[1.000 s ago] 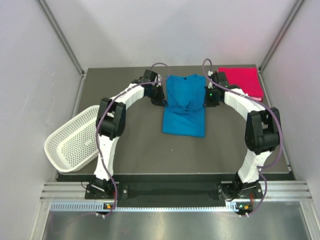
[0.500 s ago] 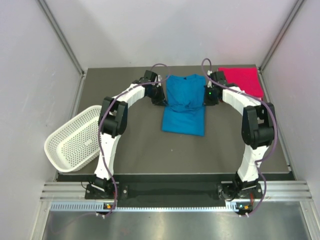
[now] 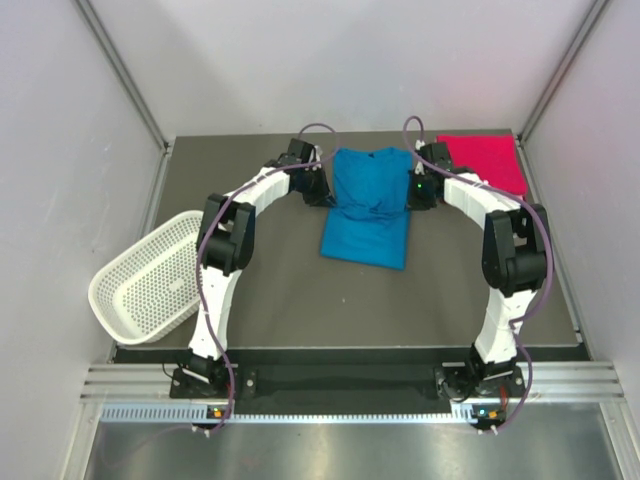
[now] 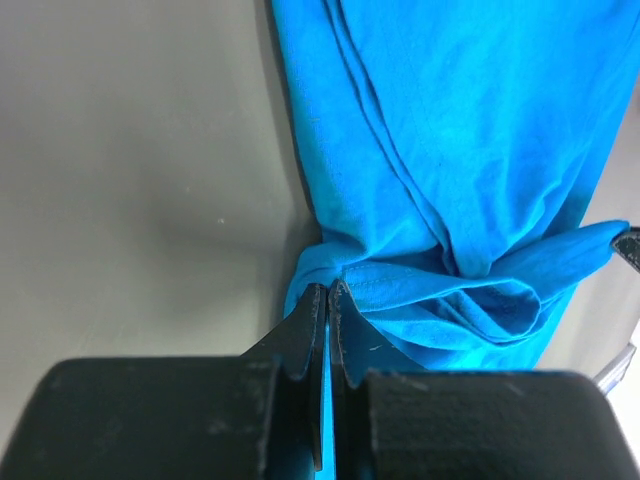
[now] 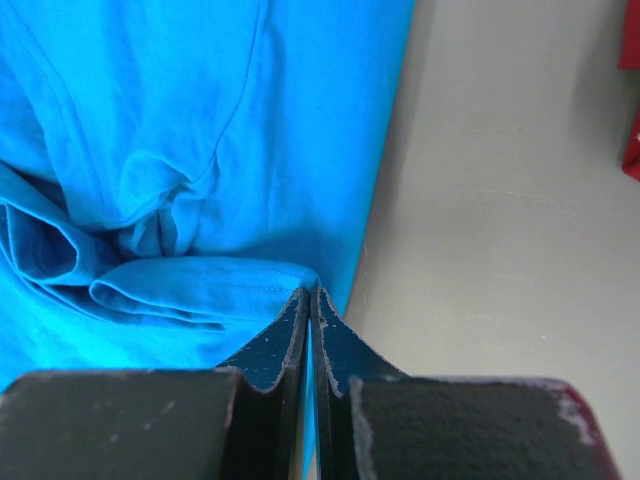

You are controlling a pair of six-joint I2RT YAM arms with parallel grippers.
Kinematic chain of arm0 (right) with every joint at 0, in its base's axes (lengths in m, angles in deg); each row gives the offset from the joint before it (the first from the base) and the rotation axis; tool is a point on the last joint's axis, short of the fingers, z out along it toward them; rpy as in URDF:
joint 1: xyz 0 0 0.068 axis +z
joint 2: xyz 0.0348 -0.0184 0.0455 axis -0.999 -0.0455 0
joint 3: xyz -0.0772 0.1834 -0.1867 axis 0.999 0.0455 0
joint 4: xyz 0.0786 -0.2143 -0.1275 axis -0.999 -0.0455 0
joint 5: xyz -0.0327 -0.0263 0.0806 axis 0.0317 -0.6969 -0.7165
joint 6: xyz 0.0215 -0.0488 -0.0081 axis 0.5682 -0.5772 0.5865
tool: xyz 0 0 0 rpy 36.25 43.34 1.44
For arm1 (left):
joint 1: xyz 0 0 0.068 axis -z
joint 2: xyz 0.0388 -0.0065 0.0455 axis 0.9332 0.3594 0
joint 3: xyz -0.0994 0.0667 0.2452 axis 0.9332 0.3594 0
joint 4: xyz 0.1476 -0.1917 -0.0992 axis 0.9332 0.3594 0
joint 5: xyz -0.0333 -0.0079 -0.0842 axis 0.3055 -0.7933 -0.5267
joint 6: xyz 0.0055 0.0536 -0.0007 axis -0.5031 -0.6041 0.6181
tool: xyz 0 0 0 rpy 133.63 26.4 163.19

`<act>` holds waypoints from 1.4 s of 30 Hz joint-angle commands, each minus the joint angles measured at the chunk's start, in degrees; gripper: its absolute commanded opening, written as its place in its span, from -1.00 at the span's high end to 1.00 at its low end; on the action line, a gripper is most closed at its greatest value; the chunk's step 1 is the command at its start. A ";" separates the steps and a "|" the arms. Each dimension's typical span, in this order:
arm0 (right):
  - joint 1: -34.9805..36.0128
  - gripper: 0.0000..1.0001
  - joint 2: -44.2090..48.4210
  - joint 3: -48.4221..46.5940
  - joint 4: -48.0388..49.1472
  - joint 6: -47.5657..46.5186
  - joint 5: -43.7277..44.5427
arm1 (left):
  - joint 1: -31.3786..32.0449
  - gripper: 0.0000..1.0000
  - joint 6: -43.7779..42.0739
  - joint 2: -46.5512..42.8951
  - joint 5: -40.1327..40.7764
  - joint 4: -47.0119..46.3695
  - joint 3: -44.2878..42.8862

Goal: Fold and stack the t-shirts
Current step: Fold the tshirt

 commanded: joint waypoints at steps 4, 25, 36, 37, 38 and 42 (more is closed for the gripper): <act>-1.13 1.00 2.57 -2.84 2.18 1.11 2.14 | -0.60 1.00 0.16 -4.33 3.20 -4.83 -1.84; -1.75 0.73 -0.34 -5.56 4.20 2.52 4.94 | -0.60 0.45 -0.01 -6.51 15.38 -1.77 -1.85; 0.62 0.46 9.24 3.92 2.36 3.22 -0.06 | 0.28 0.47 -1.77 -21.81 9.20 -6.05 15.98; 1.15 0.51 9.68 4.62 2.36 3.30 -0.41 | 0.36 0.48 -1.51 -22.34 7.70 -7.02 17.56; 1.59 0.56 10.03 5.93 2.53 3.65 -0.85 | 0.63 0.49 -1.16 -22.60 6.56 -7.64 18.62; 3.96 0.65 10.65 7.97 4.37 4.80 -0.85 | 1.94 0.56 -1.16 -20.07 3.22 -8.79 19.78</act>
